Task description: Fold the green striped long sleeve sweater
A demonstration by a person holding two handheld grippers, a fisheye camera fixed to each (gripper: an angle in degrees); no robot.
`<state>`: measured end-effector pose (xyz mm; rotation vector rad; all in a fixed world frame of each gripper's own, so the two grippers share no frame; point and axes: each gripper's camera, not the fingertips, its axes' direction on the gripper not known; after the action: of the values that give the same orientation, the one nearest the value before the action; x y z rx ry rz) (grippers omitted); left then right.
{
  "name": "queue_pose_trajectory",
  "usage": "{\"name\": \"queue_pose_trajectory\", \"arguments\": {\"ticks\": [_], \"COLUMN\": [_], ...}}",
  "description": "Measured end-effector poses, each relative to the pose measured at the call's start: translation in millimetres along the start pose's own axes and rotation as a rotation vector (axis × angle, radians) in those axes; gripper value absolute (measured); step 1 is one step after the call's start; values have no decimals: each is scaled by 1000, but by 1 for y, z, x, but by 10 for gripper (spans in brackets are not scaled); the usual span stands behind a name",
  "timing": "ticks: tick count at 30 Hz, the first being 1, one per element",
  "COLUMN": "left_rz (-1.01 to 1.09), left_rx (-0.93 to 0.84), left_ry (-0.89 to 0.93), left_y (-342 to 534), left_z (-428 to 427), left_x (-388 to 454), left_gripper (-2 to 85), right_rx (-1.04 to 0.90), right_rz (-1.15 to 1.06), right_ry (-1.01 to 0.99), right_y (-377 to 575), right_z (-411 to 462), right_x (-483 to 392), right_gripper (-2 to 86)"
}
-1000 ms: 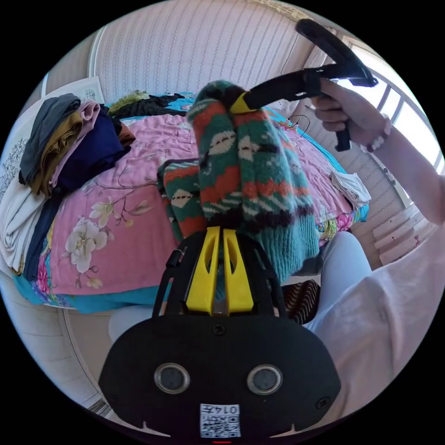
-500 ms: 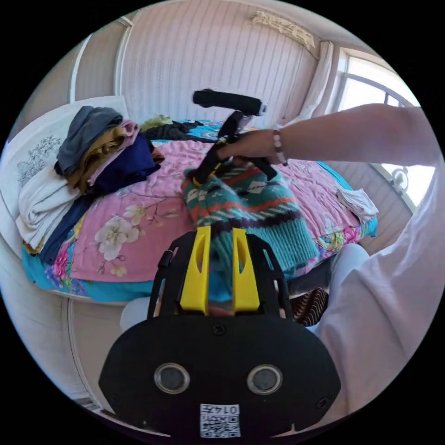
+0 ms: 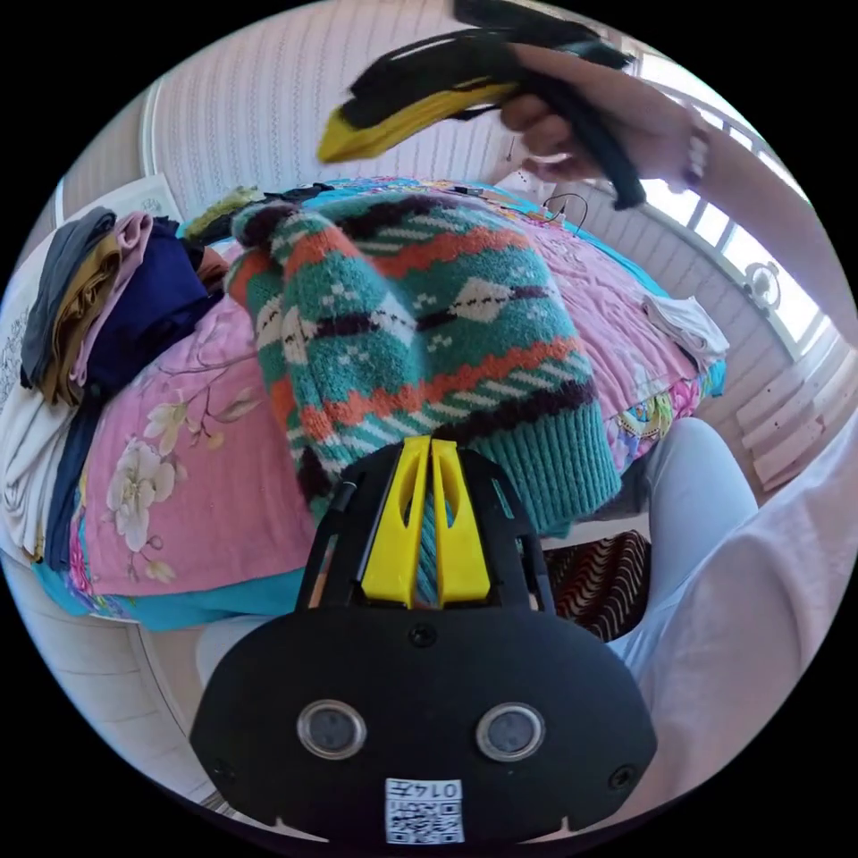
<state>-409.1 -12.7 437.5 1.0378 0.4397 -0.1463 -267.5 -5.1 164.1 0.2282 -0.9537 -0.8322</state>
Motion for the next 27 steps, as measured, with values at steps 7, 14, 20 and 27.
{"name": "queue_pose_trajectory", "arguments": {"ticks": [7,14,20,27], "left_rz": [-44,-41,-84,-243], "left_rx": [66,-12,36,142], "left_ry": [12,-142,-182,105], "left_y": [-6,0,-8,-8], "left_z": [-34,-9,8,-4], "left_x": [-14,-34,-54,-105], "left_gripper": [-10,-10,-8,70], "right_rx": [-103,-437,-409,56], "right_rz": [-175,-229,-94,-90], "right_ry": [316,413,308,156], "right_y": [18,-46,-42,37], "right_z": [10,114,106,-22], "right_x": [-13,0,54,75], "right_gripper": [-3,-4,-4,-6]}}
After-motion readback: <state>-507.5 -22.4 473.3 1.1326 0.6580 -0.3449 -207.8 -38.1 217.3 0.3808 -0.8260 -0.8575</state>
